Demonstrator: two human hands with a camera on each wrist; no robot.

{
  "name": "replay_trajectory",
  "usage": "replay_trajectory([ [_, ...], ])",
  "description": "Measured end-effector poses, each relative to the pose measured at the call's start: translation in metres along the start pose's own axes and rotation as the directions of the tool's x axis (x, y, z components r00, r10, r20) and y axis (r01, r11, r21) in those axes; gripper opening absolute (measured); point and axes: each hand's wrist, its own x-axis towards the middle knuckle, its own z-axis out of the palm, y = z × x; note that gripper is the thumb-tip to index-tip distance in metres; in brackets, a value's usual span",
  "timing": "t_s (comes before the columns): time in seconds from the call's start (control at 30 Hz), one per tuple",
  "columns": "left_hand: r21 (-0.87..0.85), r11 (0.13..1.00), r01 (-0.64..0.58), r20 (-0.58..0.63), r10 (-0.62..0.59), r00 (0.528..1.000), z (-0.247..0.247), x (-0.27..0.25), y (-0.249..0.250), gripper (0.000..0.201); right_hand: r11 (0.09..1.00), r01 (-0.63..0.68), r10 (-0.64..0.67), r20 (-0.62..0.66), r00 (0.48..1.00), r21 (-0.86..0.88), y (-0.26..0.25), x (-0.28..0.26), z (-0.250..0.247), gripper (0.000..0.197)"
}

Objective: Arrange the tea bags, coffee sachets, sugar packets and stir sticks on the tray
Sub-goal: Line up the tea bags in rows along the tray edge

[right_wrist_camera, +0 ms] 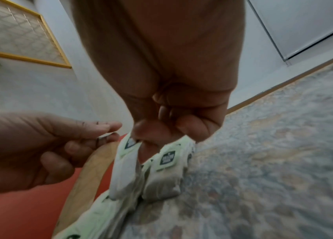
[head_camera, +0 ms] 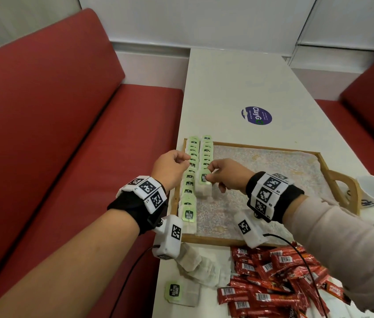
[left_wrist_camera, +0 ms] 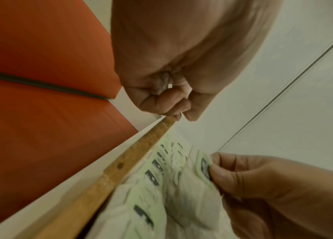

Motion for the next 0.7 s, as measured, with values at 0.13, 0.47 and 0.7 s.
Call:
replay_trajectory([
  [0.13,0.004,1.0,0.005,0.007,-0.005,1.0,0.001,0.001,-0.001,0.014,0.994,-0.045,0.053,0.082,0.995,-0.096,0.006,-0.003,0.003,0.008],
  [0.47,0.02,1.0,0.007,-0.016,-0.007,1.0,0.003,0.002,0.001,0.014,0.983,-0.078,0.073,-0.037,0.997,-0.165,0.01,0.011,0.004,0.028],
  [0.7,0.023,1.0,0.012,-0.026,-0.012,1.0,0.004,0.001,0.002,0.015,0.978,-0.089,0.076,-0.072,0.994,-0.188,0.01,0.017,0.004,0.028],
])
